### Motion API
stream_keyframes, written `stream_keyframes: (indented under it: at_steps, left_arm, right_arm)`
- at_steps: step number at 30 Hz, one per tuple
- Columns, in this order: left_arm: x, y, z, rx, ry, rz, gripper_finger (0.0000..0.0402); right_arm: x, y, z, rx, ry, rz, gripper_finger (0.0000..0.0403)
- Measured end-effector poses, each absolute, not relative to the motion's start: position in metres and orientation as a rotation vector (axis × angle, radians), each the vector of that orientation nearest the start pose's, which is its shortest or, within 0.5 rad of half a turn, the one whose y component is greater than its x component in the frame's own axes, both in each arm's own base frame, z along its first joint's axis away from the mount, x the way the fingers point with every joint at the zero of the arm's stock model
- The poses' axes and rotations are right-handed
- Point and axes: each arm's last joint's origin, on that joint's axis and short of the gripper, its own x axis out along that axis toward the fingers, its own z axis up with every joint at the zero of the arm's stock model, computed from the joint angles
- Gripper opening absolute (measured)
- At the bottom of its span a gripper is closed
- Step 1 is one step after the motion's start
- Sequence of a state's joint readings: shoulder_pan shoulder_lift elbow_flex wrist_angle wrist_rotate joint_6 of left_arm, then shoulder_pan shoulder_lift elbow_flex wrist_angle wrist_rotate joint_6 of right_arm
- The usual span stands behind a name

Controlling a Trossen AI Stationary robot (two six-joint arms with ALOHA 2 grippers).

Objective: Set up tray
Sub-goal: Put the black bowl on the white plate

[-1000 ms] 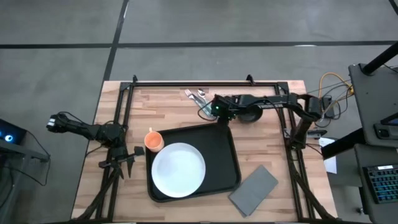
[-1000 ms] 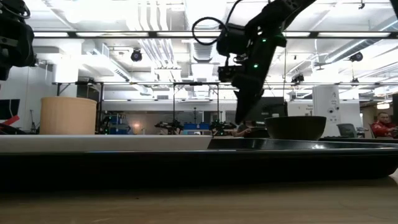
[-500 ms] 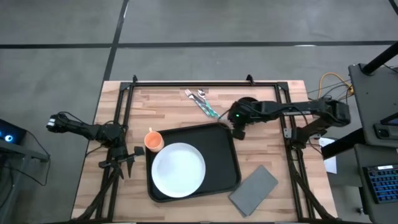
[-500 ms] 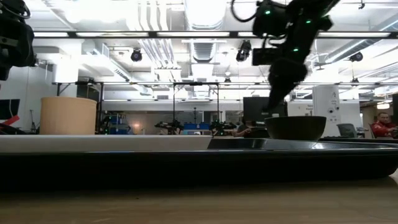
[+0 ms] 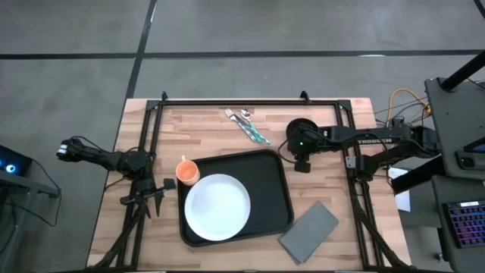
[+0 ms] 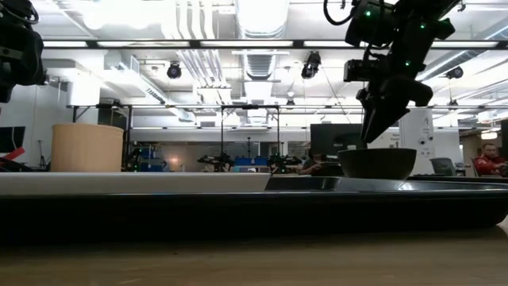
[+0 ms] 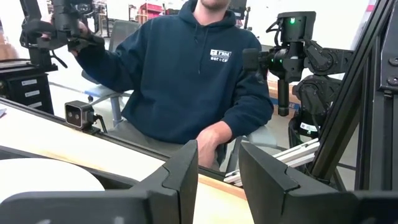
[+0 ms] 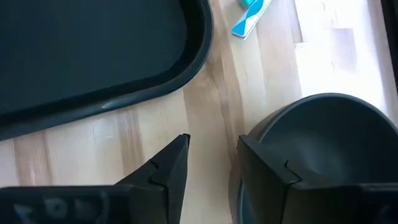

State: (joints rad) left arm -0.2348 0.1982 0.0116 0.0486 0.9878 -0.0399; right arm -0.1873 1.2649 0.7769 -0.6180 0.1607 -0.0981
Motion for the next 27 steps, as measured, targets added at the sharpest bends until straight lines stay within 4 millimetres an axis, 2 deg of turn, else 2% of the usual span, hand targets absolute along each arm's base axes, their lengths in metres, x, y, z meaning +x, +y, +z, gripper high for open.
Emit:
stream_keyframes:
  at_steps: [7, 20, 27]
  left_arm:
    - [0.088, -0.046, 0.157, -0.089, 0.161, -1.219, 0.0098]
    - [0.088, -0.046, 0.157, -0.089, 0.161, -1.218, 0.0098]
    - [0.088, -0.046, 0.157, -0.089, 0.161, -1.218, 0.0098]
  right_arm:
    - [0.222, -0.050, 0.206, -0.061, 1.131, -0.390, 0.0137]
    - [0.219, -0.050, 0.200, -0.023, 1.150, -0.414, 0.0130]
    - [0.214, -0.057, 0.194, -0.005, 1.168, -0.445, 0.0130]
